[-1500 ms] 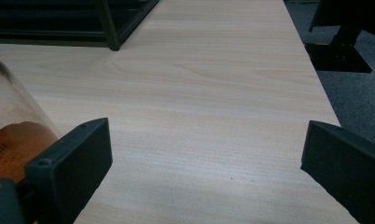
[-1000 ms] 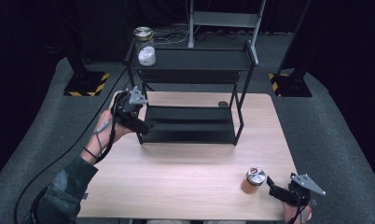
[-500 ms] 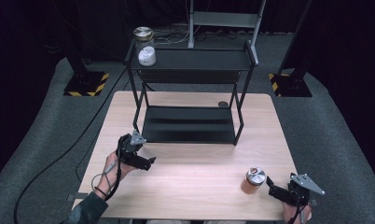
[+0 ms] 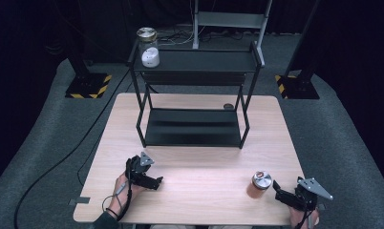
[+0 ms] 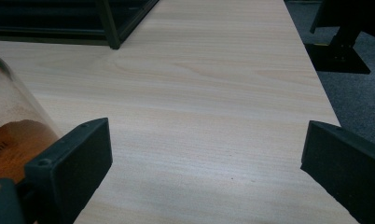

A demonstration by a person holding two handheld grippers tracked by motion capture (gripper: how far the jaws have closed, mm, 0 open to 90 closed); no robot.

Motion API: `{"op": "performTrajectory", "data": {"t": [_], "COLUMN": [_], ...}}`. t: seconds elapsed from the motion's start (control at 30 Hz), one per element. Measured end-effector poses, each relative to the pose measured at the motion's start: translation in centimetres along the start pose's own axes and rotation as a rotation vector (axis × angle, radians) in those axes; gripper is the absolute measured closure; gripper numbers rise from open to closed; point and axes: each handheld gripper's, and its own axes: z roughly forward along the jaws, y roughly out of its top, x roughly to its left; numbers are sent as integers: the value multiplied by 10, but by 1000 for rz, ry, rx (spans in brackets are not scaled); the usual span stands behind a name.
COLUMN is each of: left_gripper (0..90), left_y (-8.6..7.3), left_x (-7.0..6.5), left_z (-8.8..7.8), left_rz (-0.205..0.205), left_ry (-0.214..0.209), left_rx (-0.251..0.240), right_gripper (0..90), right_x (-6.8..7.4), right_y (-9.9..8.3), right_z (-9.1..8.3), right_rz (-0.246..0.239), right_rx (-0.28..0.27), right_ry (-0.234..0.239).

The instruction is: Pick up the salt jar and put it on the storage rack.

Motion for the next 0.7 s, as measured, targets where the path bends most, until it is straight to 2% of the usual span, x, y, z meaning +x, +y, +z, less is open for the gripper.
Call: {"op": "performTrajectory", "data": {"t": [0.23, 0.33, 0.7], "left_gripper": [1, 0, 0], "left_y": [-12, -17, -23], "left_x": [6, 4, 2], "left_z": [3, 4, 6], "left_rz": [-64, -72, -83], "left_ry": [-29, -22, -13], "left_rx": [-38, -63, -95], "right_gripper": [5, 4, 6], "right_x": [0, 0, 1], "right_y": [0, 0, 0], "right_z": [0, 0, 0], "right_rz": [0, 0, -8], "right_rx": [0, 0, -2], "right_ry": [0, 0, -2]}}
